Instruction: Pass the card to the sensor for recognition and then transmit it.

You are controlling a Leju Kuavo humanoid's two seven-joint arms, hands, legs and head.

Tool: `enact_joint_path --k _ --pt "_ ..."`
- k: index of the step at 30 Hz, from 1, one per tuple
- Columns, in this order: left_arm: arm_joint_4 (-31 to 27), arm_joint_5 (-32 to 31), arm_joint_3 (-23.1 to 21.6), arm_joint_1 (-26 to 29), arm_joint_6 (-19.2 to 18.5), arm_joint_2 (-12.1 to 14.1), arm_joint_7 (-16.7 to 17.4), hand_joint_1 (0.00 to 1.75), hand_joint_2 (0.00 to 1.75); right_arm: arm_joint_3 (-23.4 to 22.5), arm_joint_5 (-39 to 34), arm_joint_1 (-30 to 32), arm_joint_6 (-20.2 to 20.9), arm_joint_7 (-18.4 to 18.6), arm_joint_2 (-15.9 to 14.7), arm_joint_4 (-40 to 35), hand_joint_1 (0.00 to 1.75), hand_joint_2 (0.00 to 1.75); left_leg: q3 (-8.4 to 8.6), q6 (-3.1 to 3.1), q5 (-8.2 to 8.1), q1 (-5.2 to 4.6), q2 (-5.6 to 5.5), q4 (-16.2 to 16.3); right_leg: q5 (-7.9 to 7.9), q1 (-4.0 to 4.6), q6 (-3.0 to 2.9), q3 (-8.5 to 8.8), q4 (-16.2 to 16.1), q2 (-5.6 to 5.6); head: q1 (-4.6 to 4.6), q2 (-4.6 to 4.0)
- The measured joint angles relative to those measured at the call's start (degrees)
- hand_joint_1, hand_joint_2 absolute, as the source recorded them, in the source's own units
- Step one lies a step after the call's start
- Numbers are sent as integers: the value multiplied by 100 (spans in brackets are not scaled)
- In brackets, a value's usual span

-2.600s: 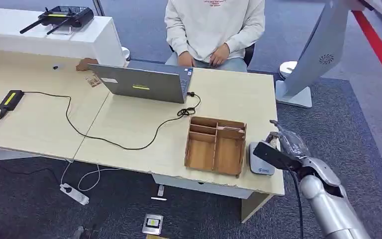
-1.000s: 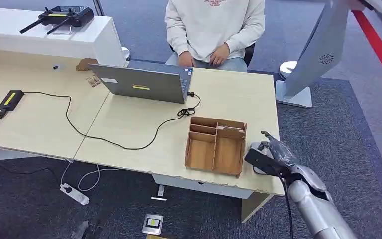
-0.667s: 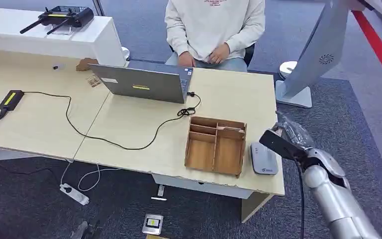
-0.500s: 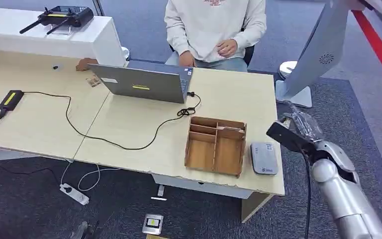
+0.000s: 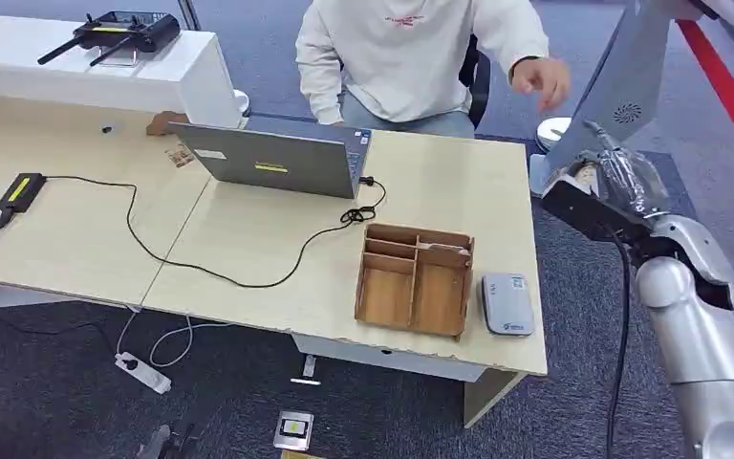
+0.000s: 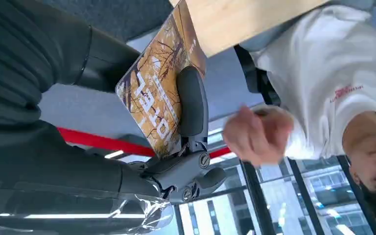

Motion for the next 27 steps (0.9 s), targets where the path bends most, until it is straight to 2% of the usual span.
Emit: enact_joint_path --k 26,27 --pt "-26 4 -168 0 -4 0 20 0 0 0 72 -169 17 -59 -2 2 175 175 -1 0 0 0 0 0 0 0 0 1 0 0 2 0" --pt "-33 4 -197 -6 -41 0 50 0 0 11 207 -248 54 -153 2 54 175 175 -4 0 0 0 0 -1 0 0 0 1 0 0 0 0"
